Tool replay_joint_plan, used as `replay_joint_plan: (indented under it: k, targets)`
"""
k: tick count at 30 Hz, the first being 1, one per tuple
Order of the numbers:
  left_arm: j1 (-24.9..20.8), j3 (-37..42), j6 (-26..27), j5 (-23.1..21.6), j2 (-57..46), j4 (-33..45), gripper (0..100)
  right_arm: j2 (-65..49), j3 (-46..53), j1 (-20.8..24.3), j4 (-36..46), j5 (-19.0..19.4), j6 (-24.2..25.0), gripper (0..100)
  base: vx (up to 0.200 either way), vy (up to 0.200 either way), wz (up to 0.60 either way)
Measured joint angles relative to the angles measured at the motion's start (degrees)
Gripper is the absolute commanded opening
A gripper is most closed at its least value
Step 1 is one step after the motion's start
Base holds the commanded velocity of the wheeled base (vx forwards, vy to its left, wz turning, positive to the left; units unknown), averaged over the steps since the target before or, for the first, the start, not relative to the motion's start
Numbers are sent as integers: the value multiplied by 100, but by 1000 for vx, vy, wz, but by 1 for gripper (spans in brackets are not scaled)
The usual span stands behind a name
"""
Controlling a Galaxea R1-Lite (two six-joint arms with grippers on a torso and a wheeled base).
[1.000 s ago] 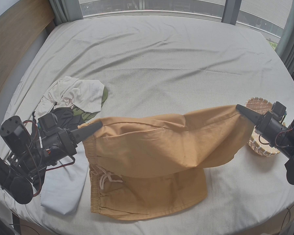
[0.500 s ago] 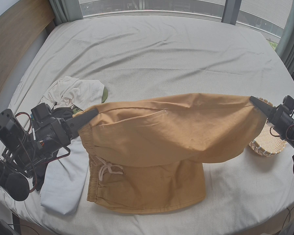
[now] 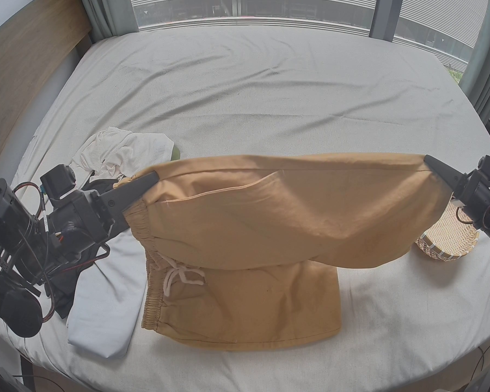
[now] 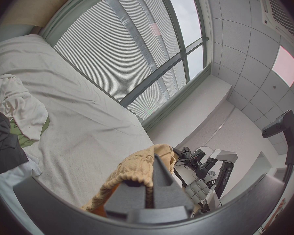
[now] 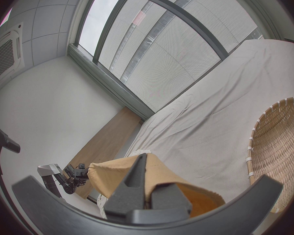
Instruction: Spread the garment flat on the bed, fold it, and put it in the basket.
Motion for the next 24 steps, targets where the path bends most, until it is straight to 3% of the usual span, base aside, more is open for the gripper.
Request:
replay_joint_plan:
  k: [10,24]
  targets:
    - [16,-16,6,0,-69,0,0,-235,-61,-146,0,167,327,0,0,0,0]
    - [116,-68,6,22,-67,6,0,-301,-90,-243,2,189,345,0,0,0,0]
